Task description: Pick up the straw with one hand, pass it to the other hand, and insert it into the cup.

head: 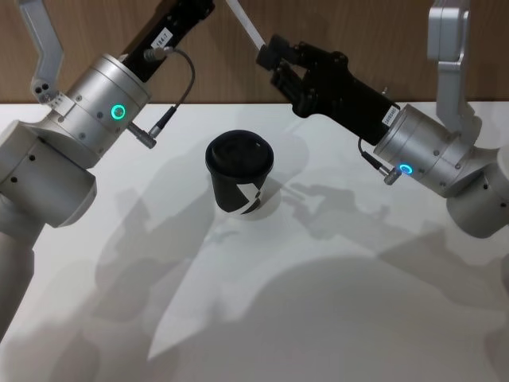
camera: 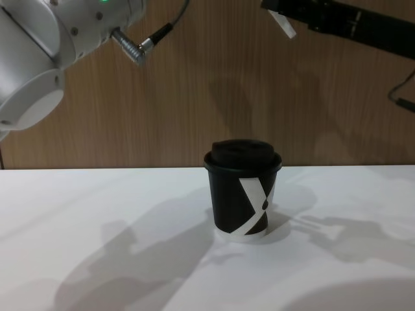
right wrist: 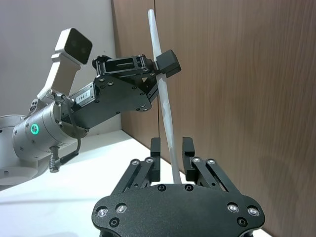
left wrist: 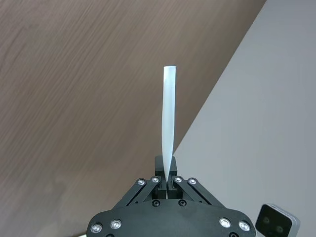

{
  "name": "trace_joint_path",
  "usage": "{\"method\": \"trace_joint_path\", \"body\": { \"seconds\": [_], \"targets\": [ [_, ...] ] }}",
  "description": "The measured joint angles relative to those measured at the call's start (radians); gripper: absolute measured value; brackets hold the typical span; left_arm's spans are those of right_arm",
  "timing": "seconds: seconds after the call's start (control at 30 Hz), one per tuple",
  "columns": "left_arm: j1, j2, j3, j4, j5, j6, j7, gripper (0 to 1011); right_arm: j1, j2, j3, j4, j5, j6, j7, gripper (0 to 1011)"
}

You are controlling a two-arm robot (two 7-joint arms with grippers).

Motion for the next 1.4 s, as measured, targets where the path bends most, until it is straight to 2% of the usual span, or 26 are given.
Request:
{"method": "trace_joint_path", "body": {
  "seconds": [0.07,0.1,0.3,0.33,0.47,0.57,0.6,0.67,0.7,0.73,0.87,1.13,1.4],
  "targets": [
    [0.0,0.002,0.002,-0.002,0.001,-0.003,0.005,11,0.0,0.0,0.0,0.0,0.0,0.0,0.0,270],
    [0.0,0.002,0.003,-0.003,0.001,-0.004,0.007,12,0.0,0.0,0.0,0.0,0.0,0.0,0.0,328],
    [0.002,0.009,0.008,-0.013,0.014,-0.018,0.024,12,0.0,0.0,0.0,0.0,0.0,0.0,0.0,507],
    [0.003,0.011,0.009,-0.016,0.019,-0.022,0.028,12,-0.001,0.001,0.0,0.0,0.0,0.0,-0.001,507],
    [0.006,0.017,0.012,-0.023,0.029,-0.03,0.04,11,-0.006,0.002,0.003,-0.006,0.001,-0.004,-0.006,666],
    [0.009,0.027,0.016,-0.036,0.05,-0.044,0.058,11,-0.015,0.006,0.009,-0.016,0.004,-0.008,-0.017,740],
    [0.01,0.029,0.017,-0.038,0.055,-0.047,0.061,11,-0.022,0.008,0.014,-0.023,0.005,-0.01,-0.022,804],
    [0.012,0.034,0.019,-0.044,0.063,-0.051,0.067,11,-0.029,0.011,0.019,-0.031,0.008,-0.013,-0.029,841],
    [0.013,0.04,0.021,-0.05,0.074,-0.057,0.073,11,-0.039,0.015,0.025,-0.042,0.01,-0.014,-0.036,891],
    [0.014,0.042,0.023,-0.054,0.078,-0.059,0.077,12,-0.043,0.017,0.028,-0.047,0.011,-0.015,-0.039,891],
    [0.019,0.056,0.027,-0.07,0.099,-0.069,0.091,12,-0.068,0.026,0.043,-0.073,0.018,-0.02,-0.059,998],
    [0.028,0.08,0.035,-0.098,0.141,-0.079,0.113,11,-0.132,0.048,0.081,-0.134,0.03,-0.03,-0.105,1001],
    [0.034,0.099,0.05,-0.111,0.187,-0.077,0.129,11,-0.168,0.061,0.102,-0.167,0.039,-0.037,-0.131,1001]
  ]
}}
